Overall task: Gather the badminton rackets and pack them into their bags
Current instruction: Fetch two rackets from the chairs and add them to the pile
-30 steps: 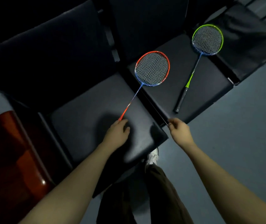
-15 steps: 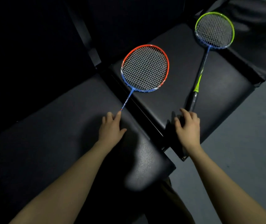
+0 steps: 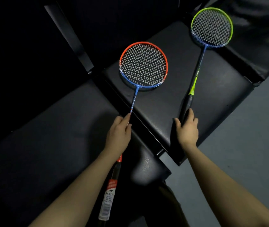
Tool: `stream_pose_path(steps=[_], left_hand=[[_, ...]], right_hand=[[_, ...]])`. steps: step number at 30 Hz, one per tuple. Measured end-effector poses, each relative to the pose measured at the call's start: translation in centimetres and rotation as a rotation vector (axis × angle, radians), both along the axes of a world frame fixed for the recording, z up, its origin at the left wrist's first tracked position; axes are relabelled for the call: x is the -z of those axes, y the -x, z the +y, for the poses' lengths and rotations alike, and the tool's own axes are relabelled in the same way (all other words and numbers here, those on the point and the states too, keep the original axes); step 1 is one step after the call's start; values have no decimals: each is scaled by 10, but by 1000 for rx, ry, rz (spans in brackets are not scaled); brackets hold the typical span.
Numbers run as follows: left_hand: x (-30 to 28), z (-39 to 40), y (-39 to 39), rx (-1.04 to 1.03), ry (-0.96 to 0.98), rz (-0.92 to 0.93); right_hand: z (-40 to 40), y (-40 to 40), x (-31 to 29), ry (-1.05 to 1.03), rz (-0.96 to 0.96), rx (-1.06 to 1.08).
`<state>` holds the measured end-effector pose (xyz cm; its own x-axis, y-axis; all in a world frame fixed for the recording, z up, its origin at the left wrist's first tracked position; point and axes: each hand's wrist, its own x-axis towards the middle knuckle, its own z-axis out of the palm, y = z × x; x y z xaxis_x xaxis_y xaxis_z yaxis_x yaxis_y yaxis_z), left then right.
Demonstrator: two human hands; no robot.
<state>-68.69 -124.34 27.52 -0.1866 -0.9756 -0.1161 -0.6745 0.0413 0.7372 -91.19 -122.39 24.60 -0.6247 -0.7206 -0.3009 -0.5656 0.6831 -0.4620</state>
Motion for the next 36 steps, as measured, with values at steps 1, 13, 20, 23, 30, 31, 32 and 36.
stream_pose_path(steps=[1, 13, 20, 23, 30, 31, 32, 36], left_hand=[[-4, -1, 2, -16, 4, -3], [-98, 33, -19, -63, 63, -30], [-208, 107, -94, -97, 66, -93], [-263, 151, -138, -114, 102, -86], [-367, 243, -225, -139, 246, -98], [-376, 256, -234, -159, 265, -90], [-383, 270, -243, -178, 289, -75], [-402, 329, -274, -255, 409, -42]], right_hand=[[-2, 3, -1, -9, -13, 1], [41, -43, -100, 232, -210, 10], [139, -140, -195, 354, -259, 10], [182, -181, -246, 437, -253, -22], [265, -262, -350, 553, -273, -115], [277, -271, -359, 568, -277, -126], [291, -279, -368, 578, -283, -141], [338, -304, -387, 595, -315, -229]])
